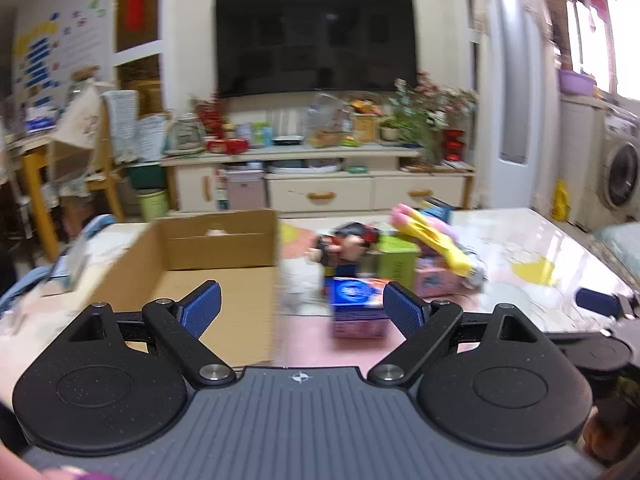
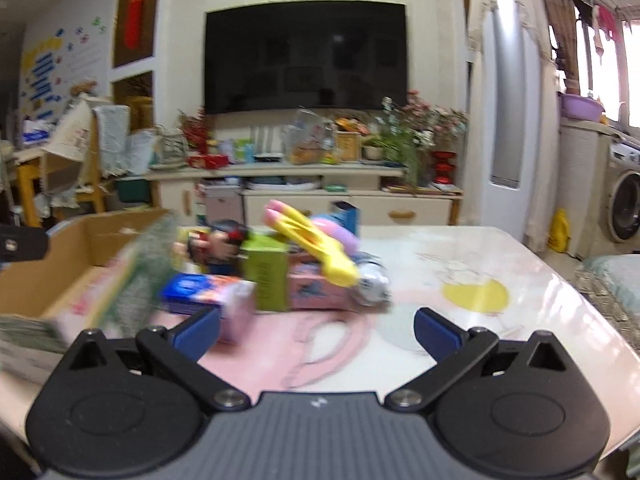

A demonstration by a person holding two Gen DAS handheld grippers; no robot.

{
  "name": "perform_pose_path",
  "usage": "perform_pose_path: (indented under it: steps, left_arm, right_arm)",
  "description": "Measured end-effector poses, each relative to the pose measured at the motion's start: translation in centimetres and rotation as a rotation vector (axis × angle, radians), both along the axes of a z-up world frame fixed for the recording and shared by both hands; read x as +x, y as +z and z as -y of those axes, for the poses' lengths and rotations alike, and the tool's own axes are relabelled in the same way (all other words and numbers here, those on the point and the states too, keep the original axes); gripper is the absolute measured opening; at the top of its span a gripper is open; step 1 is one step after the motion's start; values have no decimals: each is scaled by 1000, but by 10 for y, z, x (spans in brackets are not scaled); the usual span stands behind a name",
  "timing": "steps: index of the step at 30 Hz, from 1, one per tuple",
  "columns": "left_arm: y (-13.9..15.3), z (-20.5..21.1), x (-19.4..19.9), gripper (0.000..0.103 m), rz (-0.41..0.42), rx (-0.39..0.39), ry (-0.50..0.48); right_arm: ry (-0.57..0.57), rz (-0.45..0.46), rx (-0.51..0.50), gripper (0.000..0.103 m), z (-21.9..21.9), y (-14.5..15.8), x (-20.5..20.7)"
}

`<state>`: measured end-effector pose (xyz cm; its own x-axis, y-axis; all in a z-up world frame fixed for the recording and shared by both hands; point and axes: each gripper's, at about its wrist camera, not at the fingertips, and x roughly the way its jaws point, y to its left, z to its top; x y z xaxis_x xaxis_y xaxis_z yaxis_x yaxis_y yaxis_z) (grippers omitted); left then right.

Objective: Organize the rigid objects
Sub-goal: 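Move left gripper to the blue tissue pack while right gripper approaches the yellow water gun, then close left gripper on the blue tissue pack while right gripper grasps the yellow water gun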

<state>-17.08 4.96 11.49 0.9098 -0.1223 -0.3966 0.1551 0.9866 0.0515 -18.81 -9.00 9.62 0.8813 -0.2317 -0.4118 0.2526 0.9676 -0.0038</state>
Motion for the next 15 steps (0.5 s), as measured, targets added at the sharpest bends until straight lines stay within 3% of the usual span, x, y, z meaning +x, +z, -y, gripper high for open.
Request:
perform_pose_path:
  steps: [5,15]
  left_arm:
    - [-20,36,12,103,-39,15,-73]
    - [-52,69,65,103,-103,59,-12]
  right_arm:
    - [-17,-33,22,102,33,-13,12]
    - [6,-3,98,102,82,-13,50]
